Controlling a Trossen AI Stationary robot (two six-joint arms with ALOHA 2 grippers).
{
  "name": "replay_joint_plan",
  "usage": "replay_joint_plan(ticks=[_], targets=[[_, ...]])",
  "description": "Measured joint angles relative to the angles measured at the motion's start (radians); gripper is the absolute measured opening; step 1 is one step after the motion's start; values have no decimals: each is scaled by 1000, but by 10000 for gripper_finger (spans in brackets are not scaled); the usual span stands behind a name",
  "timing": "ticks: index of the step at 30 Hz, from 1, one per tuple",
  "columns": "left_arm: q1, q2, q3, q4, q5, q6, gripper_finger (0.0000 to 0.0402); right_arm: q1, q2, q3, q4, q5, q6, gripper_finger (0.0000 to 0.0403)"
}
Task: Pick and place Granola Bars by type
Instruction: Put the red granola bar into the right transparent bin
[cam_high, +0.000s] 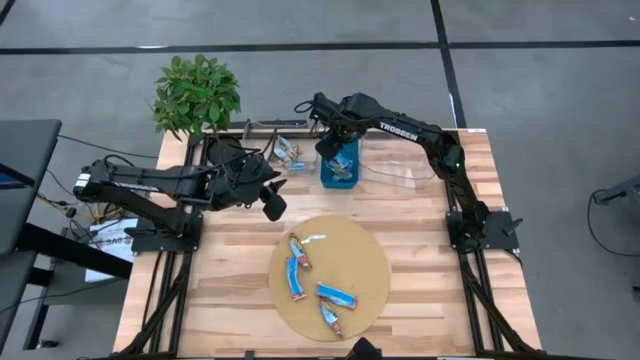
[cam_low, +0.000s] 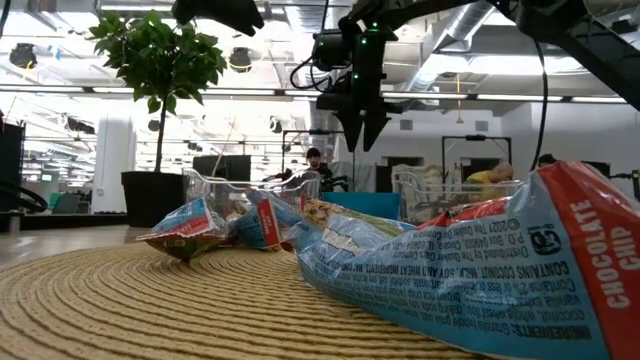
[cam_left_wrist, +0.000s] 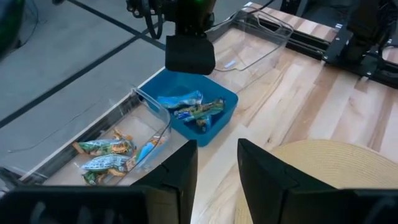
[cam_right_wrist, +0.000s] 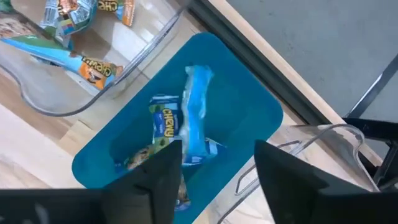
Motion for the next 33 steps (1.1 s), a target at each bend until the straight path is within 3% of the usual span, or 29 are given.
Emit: replay_joint_plan(ticks=[8,13,18,21,28,33], targets=[[-18,-7,0,-2,48,-1,107,68,-43,-7,27,-133,-147,227],[-73,-59,-42,15,29,-31,107,158,-154,-112,162,-151,-254,227],[-134,-161,-189,117,45,-93,107,220,-341,-410,355,-304,-292,226],[-150,-197,-267,215,137,-97,107,262,-489,-638,496,-362,-281,225],[-150,-142,-325,267,305,-97,107,409,-820,-1090,757,-361,-75,225],[-152,-58,-323,315,414,-98,107,557,-939,-1290,854,-313,101,225]])
